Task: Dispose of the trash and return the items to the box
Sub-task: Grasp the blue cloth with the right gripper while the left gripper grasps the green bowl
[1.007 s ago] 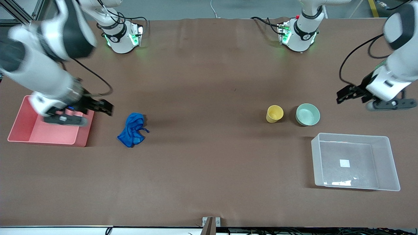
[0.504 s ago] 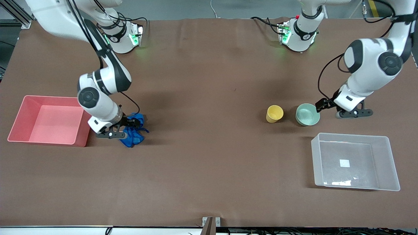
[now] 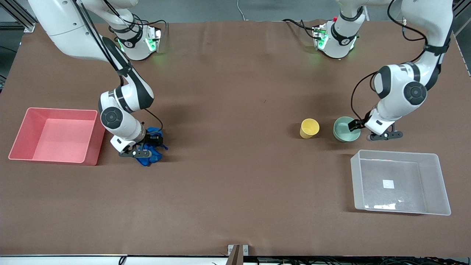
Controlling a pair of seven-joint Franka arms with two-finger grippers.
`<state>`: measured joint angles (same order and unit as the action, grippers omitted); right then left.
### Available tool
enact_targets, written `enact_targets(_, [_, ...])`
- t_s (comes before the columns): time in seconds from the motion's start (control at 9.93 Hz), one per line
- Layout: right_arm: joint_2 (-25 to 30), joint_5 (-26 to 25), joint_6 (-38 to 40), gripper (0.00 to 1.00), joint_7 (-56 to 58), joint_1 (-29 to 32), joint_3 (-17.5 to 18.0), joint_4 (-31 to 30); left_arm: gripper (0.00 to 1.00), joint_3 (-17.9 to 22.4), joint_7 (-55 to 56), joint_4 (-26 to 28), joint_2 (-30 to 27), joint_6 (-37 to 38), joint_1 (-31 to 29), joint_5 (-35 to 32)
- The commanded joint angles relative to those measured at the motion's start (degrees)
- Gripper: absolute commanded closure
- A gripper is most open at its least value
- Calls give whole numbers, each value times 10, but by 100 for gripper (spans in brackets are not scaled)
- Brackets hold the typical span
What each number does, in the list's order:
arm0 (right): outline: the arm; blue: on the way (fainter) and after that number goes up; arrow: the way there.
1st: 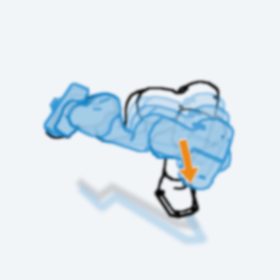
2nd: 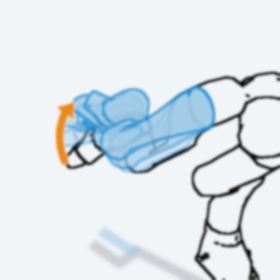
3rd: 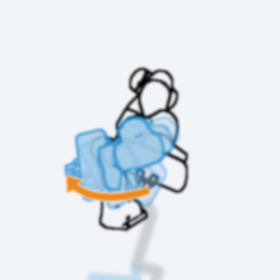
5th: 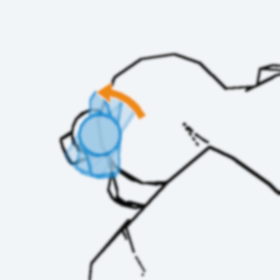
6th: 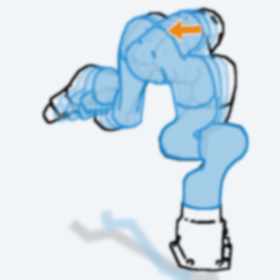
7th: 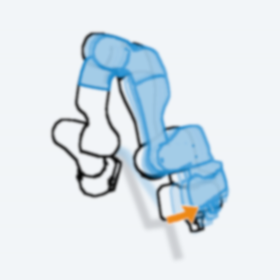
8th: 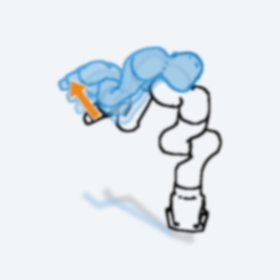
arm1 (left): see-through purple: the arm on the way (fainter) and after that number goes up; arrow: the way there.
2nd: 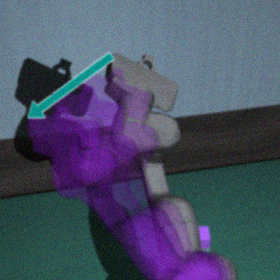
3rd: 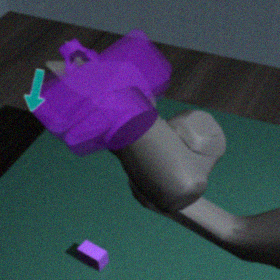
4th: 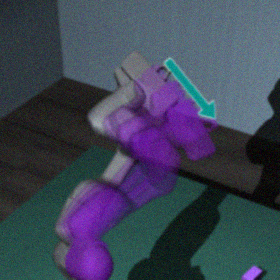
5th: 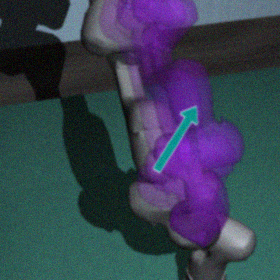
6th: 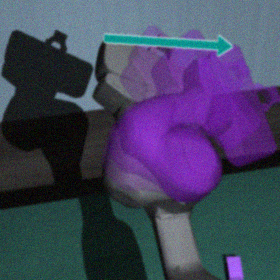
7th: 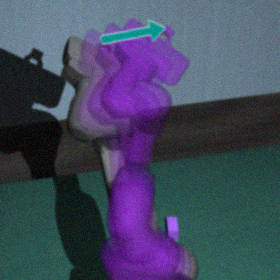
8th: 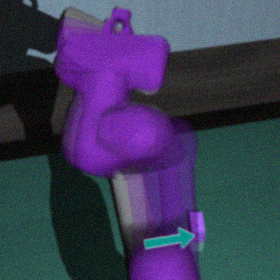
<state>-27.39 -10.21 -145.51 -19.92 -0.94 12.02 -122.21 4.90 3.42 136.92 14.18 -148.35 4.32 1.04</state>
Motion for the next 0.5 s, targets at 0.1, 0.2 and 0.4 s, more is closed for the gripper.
enact_targets(0.1, [8,-11,-4,99,-12,11,5,-9,73,0,-6,8,51,-49,-1,-9])
enact_targets(0.2, [14,-11,3,99,-42,11,6,-4,100,0,-8,10,49,-48,-3,-9])
enact_targets(0.4, [57,-6,139,99,-95,8,14,54,100,0,-10,13,42,-48,-3,-10])
